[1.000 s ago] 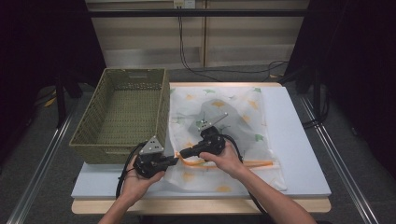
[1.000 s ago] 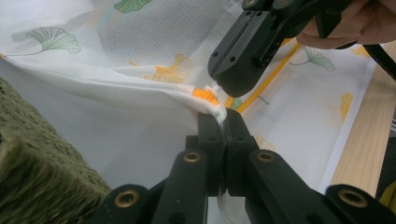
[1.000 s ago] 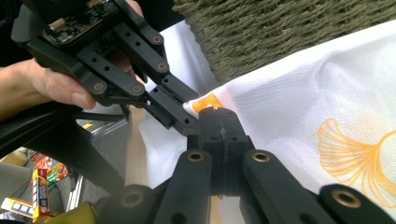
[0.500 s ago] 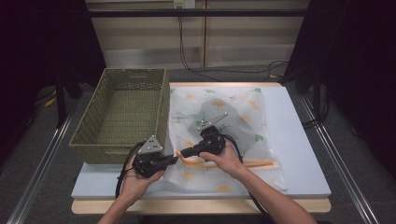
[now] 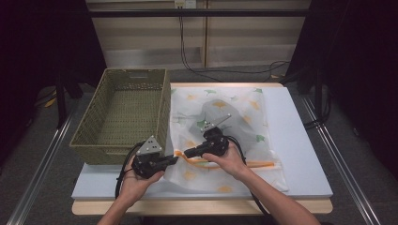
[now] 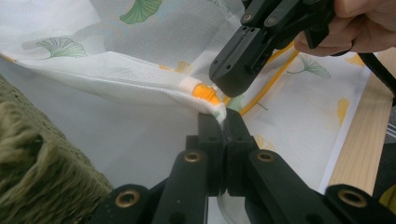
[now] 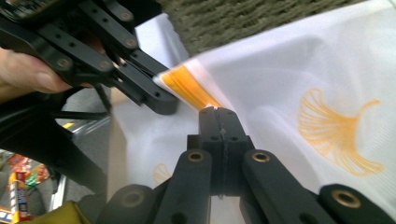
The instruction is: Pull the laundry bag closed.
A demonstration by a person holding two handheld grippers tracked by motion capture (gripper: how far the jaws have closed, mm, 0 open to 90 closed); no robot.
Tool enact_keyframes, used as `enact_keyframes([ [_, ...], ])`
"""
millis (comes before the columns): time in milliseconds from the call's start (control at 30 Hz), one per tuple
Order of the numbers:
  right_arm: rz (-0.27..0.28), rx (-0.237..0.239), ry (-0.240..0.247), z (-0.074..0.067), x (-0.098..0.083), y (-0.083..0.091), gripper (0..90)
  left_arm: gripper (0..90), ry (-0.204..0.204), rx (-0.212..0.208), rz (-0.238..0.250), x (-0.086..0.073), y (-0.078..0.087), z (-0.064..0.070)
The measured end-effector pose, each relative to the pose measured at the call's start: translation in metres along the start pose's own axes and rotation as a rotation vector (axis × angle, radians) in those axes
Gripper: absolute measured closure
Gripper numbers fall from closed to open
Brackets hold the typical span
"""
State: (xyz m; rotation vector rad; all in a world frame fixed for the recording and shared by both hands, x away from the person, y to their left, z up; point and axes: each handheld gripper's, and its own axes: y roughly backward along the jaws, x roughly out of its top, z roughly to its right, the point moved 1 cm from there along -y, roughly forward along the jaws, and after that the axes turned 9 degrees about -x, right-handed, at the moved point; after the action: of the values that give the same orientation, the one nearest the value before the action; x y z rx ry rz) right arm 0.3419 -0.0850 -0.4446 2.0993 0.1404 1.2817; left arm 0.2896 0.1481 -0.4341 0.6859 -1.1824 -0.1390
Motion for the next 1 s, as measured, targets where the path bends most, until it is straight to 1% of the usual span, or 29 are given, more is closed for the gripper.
enact_keyframes([
  [67,0.006,0.004,0.002,0.001,0.0,0.001,90.0,88.4,0.002,0.005,-0.004,-0.001,0.0,-0.001],
  [200,0.005,-0.004,0.005,-0.002,0.0,0.002,90.0,88.4,0.004,0.006,0.009,0.0,0.001,0.0],
  [233,0.006,-0.005,0.005,-0.002,0.0,0.002,90.0,88.4,0.0,0.005,0.009,0.0,0.001,0.0],
  [267,0.007,-0.016,0.013,-0.002,0.0,0.002,90.0,88.4,-0.001,0.008,0.007,0.0,0.001,-0.001],
  [300,0.001,-0.042,0.038,-0.004,0.0,0.003,90.0,88.4,-0.001,0.005,0.006,0.0,0.001,-0.001],
  [333,0.0,-0.051,0.049,-0.005,-0.001,0.003,90.0,88.4,0.001,0.003,0.009,-0.001,0.002,-0.001],
  [367,0.005,-0.047,0.045,-0.006,-0.002,0.003,90.0,88.4,0.001,0.003,0.005,-0.001,0.002,-0.002],
  [433,0.012,-0.042,0.039,-0.005,-0.002,0.004,90.0,88.4,0.002,0.0,0.011,-0.001,0.002,-0.001],
  [500,0.015,-0.047,0.036,-0.005,-0.002,0.004,90.0,88.4,-0.003,0.011,0.004,0.0,0.002,-0.001],
  [533,0.015,-0.038,0.026,-0.004,-0.002,0.004,90.0,88.4,0.002,-0.001,0.015,0.0,0.002,-0.001],
  [567,0.014,-0.048,0.021,-0.003,-0.002,0.005,90.0,88.4,-0.002,0.002,0.011,0.0,0.003,-0.002],
  [600,0.012,-0.043,0.021,-0.002,-0.003,0.005,90.0,88.4,0.0,0.001,0.01,0.0,0.004,-0.002],
  [633,0.016,-0.033,0.015,-0.001,-0.003,0.006,90.0,88.4,0.001,0.011,0.002,-0.001,0.004,-0.002],
  [700,0.011,-0.04,0.006,0.0,-0.005,0.007,90.0,88.4,0.004,-0.001,0.013,-0.002,0.004,-0.002],
  [733,0.01,-0.048,0.006,0.001,-0.005,0.008,90.0,88.4,0.009,0.001,0.016,-0.002,0.005,-0.002],
  [800,0.013,-0.041,-0.007,0.002,-0.006,0.009,90.0,88.4,0.005,0.001,0.011,-0.001,0.006,-0.003],
  [867,0.016,-0.041,-0.009,0.002,-0.007,0.011,90.0,88.4,0.008,0.006,0.006,-0.002,0.006,-0.003],
  [900,0.011,-0.047,-0.008,0.002,-0.008,0.011,90.0,88.5,0.008,-0.001,0.013,-0.002,0.005,-0.003],
  [1000,0.015,-0.053,-0.006,0.001,-0.009,0.013,90.0,88.4,0.007,-0.003,0.011,-0.002,0.004,-0.003],
])
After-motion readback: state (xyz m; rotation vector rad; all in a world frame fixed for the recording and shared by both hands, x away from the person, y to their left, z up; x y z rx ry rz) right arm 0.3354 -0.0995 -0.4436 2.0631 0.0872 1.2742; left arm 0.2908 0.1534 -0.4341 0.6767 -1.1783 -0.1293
